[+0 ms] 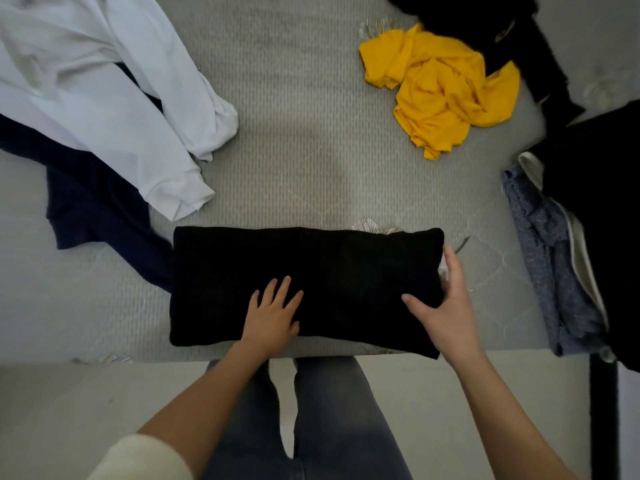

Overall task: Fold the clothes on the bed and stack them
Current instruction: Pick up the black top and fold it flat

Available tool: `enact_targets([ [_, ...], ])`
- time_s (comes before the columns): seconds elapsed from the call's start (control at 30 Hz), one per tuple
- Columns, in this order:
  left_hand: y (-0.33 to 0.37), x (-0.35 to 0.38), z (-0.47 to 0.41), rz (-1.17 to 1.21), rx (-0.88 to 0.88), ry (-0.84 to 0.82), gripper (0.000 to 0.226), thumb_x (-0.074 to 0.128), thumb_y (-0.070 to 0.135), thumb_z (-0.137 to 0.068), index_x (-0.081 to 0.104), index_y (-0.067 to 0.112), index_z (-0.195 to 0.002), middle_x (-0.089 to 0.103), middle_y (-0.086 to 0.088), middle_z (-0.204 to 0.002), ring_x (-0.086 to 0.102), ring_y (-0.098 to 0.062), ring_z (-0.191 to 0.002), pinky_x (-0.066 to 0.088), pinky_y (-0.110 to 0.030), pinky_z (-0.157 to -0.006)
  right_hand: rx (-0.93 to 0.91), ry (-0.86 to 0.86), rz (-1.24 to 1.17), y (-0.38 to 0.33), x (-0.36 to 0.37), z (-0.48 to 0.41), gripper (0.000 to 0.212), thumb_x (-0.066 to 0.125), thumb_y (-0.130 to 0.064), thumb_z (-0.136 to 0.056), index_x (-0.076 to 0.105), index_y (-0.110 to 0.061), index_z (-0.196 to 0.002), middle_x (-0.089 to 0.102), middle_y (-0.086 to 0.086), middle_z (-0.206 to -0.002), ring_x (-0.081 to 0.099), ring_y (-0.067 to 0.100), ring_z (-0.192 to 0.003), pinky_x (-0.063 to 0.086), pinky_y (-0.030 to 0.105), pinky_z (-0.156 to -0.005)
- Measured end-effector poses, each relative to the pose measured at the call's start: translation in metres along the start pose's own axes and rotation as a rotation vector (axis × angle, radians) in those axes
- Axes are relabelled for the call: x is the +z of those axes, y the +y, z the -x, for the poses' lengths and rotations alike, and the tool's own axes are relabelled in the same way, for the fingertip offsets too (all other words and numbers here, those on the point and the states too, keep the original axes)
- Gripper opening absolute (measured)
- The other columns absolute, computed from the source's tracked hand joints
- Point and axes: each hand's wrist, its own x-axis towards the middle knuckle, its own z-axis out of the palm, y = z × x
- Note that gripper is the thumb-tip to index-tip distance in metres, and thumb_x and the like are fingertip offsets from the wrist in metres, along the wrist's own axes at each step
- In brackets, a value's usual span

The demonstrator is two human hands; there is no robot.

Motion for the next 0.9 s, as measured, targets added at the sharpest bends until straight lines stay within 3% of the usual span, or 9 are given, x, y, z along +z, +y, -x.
enact_targets([
  [0.07,-0.007,-0.015,0.000,0.275,-0.008,-0.058,0.050,0.041,0.037,-0.096,0.032,0.024,-0.143,0.010,-0.005,-0.157,0.009,-0.023,-0.145,0.012,-0.040,-0.116,-0.075,0.006,0.046,-0.029,0.026,0.022,0.098,0.067,-0.003,-0.081,0.001,-0.054,-0.132,0.054,-0.008,-0.105,0.055,-0.002,-0.095,0.043,0.009,-0.081],
  [0.2,-0.046,-0.055,0.025,1.497,-0.236,-0.068,0.033,0.036,0.030,-0.099,0.054,0.017,-0.122,0.060,-0.006,-0.120,0.054,-0.023,-0.117,0.041,-0.034,-0.098,-0.253,-0.026,0.165,-0.072,0.106,0.052,0.104,0.067,-0.011,-0.081,-0.015,-0.065,-0.116,0.054,-0.010,-0.090,0.057,0.003,-0.088,0.044,0.014,-0.081],
  [0.37,-0.132,-0.067,0.069,2.017,-0.280,0.024,0.059,0.017,0.056,-0.094,0.060,0.018,-0.109,0.071,-0.004,-0.097,0.063,-0.020,-0.095,0.046,-0.035,-0.080,-0.389,-0.486,0.419,-0.092,0.223,0.077,0.092,0.053,-0.020,-0.092,-0.025,-0.044,-0.133,0.041,0.005,-0.143,0.047,0.020,-0.124,0.039,0.031,-0.104],
  [0.47,-0.166,-0.057,0.077,1.969,-0.279,0.059,0.056,0.027,0.059,-0.090,0.058,0.018,-0.113,0.070,-0.003,-0.107,0.063,-0.017,-0.104,0.047,-0.033,-0.087,-0.407,-0.620,0.492,-0.066,0.255,0.085,0.073,0.045,-0.023,-0.096,-0.006,-0.031,-0.147,0.014,0.000,-0.156,0.019,0.016,-0.142,0.020,0.036,-0.117],
  [0.57,-0.173,-0.047,0.070,1.601,-0.348,0.134,0.057,0.061,0.032,-0.086,0.040,0.016,-0.137,0.056,-0.004,-0.128,0.056,-0.017,-0.113,0.045,-0.039,-0.100,-0.343,-0.425,0.511,-0.028,0.245,0.080,0.059,0.038,-0.016,-0.098,0.010,-0.026,-0.148,0.017,0.002,-0.155,0.016,0.015,-0.142,0.012,0.022,-0.114],
  [0.63,-0.167,-0.046,0.064,1.407,-0.371,0.277,0.064,0.064,0.009,-0.084,0.034,0.018,-0.140,0.050,-0.001,-0.128,0.050,-0.015,-0.116,0.043,-0.034,-0.101,-0.241,-0.288,0.561,-0.005,0.231,0.075,0.055,0.039,-0.013,-0.097,0.017,-0.020,-0.147,0.021,0.006,-0.154,0.018,0.018,-0.142,0.014,0.024,-0.114],
  [0.73,-0.158,-0.053,0.058,1.335,-0.311,0.474,0.061,0.056,0.000,-0.087,0.034,0.018,-0.141,0.046,0.007,-0.123,0.043,-0.005,-0.113,0.037,-0.020,-0.095,-0.285,-0.136,0.775,0.019,0.216,0.063,0.050,0.045,-0.019,-0.094,0.034,-0.012,-0.142,0.036,0.014,-0.147,0.035,0.028,-0.136,0.031,0.034,-0.109],
  [0.83,-0.160,-0.055,0.054,1.230,-0.354,0.564,0.058,0.053,0.009,-0.092,0.029,0.017,-0.144,0.043,0.004,-0.132,0.041,-0.007,-0.119,0.033,-0.020,-0.099,-0.379,-0.180,1.032,0.036,0.211,0.047,0.053,0.039,-0.039,-0.082,0.043,-0.019,-0.132,0.057,0.015,-0.129,0.058,0.032,-0.116,0.052,0.040,-0.084],
  [0.9,-0.162,-0.054,0.059,0.730,-0.295,0.722,0.051,0.050,0.018,-0.092,0.034,0.011,-0.141,0.047,-0.013,-0.134,0.045,-0.024,-0.121,0.036,-0.033,-0.101,-0.395,-0.244,1.124,0.045,0.218,0.039,0.055,0.048,-0.044,-0.078,0.043,-0.024,-0.129,0.059,0.014,-0.127,0.060,0.032,-0.112,0.055,0.042,-0.078],
])
